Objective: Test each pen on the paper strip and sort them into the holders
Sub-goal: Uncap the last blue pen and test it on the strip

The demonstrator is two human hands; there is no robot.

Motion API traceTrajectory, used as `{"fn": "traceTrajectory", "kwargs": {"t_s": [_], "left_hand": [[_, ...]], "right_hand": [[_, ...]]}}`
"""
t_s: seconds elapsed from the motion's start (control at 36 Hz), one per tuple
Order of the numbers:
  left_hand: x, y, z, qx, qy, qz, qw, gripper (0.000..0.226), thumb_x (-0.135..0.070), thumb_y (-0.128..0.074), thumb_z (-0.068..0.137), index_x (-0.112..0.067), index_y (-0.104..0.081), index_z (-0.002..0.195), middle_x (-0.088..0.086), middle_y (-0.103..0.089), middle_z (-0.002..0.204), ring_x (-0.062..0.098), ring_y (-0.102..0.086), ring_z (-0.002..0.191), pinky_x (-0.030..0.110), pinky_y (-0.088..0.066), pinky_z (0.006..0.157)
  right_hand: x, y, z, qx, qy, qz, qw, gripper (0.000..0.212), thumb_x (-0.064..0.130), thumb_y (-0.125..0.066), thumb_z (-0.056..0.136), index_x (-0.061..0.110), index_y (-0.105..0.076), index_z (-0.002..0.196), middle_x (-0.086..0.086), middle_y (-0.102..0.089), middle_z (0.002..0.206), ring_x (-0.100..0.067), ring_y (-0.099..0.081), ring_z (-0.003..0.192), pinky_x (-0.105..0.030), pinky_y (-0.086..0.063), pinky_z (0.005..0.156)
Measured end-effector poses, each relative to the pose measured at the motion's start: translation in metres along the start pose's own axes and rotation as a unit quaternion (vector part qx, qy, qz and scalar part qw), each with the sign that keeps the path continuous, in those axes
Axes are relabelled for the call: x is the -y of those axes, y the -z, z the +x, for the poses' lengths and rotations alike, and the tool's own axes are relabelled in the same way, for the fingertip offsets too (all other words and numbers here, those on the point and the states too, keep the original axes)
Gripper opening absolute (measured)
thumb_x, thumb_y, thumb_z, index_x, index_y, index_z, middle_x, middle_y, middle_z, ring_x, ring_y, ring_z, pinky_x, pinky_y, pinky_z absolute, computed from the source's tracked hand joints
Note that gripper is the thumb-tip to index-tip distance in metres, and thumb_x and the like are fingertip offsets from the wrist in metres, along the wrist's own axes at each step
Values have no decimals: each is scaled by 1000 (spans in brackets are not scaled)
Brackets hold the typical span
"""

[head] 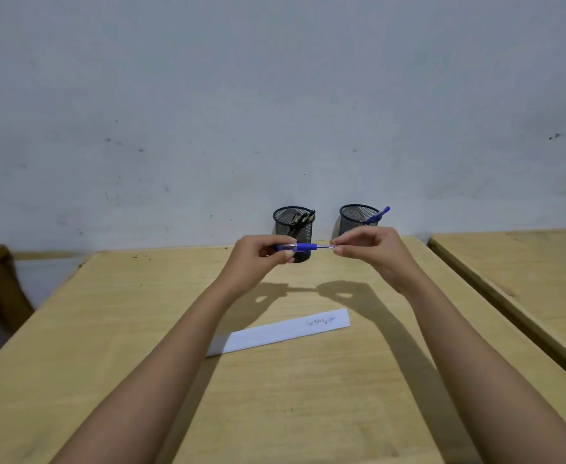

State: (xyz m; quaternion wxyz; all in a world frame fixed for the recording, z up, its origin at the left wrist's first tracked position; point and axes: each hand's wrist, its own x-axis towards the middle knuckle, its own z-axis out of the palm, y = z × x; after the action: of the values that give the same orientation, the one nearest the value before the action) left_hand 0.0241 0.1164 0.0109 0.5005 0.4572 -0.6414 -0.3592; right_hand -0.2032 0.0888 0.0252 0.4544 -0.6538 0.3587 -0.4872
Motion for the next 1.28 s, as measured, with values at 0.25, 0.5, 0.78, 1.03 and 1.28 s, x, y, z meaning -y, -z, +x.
{"fn": "traceTrajectory", "kwargs": {"t_s": [0.25, 0.5, 0.78, 1.03, 1.28], "left_hand": [[-14, 5, -10, -5, 4, -93, 996, 26, -2, -66, 82, 1, -67, 108, 15, -71, 88, 10, -69, 79, 16, -52, 78], [-15, 6, -9, 26, 25, -119, 992, 21, 2, -64, 82, -1, -68, 103, 6, -74, 79, 15, -71, 76, 18, -54, 74], [-13, -4, -6, 30, 41, -133, 990, 20, 4, -63, 82, -3, -68, 100, 3, -74, 75, 13, -71, 74, 17, -54, 72], [-11, -7, 0, 26, 39, -139, 989, 20, 6, -62, 82, -4, -68, 98, 4, -74, 74, 13, -71, 71, 16, -54, 71], [31, 75, -23, -117, 106, -160, 974, 19, 3, -58, 84, 3, -65, 102, 13, -72, 82, 13, -71, 75, 14, -54, 70]], "right_hand": [[-6, -48, 1, -52, -7, 275, 960, 14, 11, -68, 73, 4, -63, 84, 1, -75, 79, -5, -68, 75, -15, -53, 73], [-12, -36, 7, 2, 6, 271, 963, 25, 28, -78, 57, 10, -73, 73, -7, -75, 83, -13, -70, 79, -20, -55, 71], [-14, -28, 7, -7, 3, 252, 968, 25, 25, -80, 53, 8, -73, 69, -9, -75, 80, -15, -71, 76, -20, -56, 69], [-14, -27, 11, -20, 2, 251, 968, 32, 28, -84, 50, 7, -72, 70, -9, -74, 79, -15, -71, 74, -20, -57, 68], [-8, 63, -3, -226, 48, 336, 913, 36, 33, -89, 38, 15, -74, 65, 4, -74, 75, -3, -69, 79, -12, -52, 72]]}}
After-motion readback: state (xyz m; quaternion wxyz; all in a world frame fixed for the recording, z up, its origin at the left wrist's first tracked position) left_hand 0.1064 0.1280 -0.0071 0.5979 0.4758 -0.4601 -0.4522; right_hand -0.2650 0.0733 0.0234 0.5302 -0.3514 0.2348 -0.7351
